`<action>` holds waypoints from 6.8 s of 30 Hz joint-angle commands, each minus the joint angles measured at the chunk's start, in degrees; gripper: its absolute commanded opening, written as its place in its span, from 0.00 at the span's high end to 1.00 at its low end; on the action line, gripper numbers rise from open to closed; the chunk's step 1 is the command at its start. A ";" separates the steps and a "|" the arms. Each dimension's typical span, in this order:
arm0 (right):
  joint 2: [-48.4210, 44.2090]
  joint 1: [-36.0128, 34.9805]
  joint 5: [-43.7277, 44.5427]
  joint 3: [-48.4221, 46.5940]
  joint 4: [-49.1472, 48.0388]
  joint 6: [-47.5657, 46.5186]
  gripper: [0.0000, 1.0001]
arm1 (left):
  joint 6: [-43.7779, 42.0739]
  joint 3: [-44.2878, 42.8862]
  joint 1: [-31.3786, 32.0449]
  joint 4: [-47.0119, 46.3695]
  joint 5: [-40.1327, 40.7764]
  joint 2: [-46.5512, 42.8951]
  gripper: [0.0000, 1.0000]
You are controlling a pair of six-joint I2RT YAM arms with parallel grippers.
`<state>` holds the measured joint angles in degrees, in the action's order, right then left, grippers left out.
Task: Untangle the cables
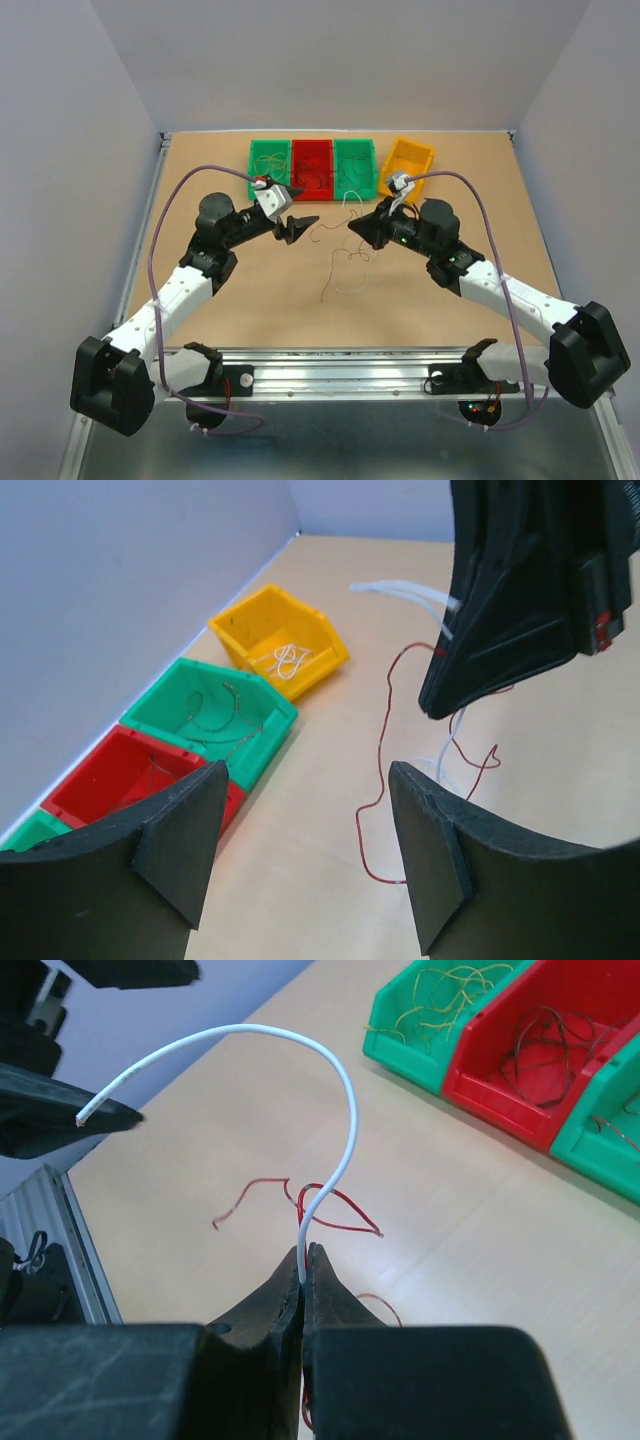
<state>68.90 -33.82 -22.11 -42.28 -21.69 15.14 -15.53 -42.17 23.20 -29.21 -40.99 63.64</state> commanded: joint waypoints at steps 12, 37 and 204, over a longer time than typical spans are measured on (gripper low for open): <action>-3.86 -0.28 7.61 3.26 -7.49 7.18 1.00 | -8.64 5.35 13.88 -7.96 5.39 -0.63 0.41; -4.57 -0.45 7.16 4.93 -7.58 7.45 0.95 | -6.18 2.01 18.02 -14.83 13.13 13.62 1.00; 47.46 21.16 35.28 -43.77 -5.46 6.48 0.99 | 10.34 -3.00 -8.17 -8.76 3.64 9.93 0.28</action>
<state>115.44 -13.52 7.11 -87.24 -18.15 20.82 -4.84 -45.50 15.25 -35.46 -37.19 75.99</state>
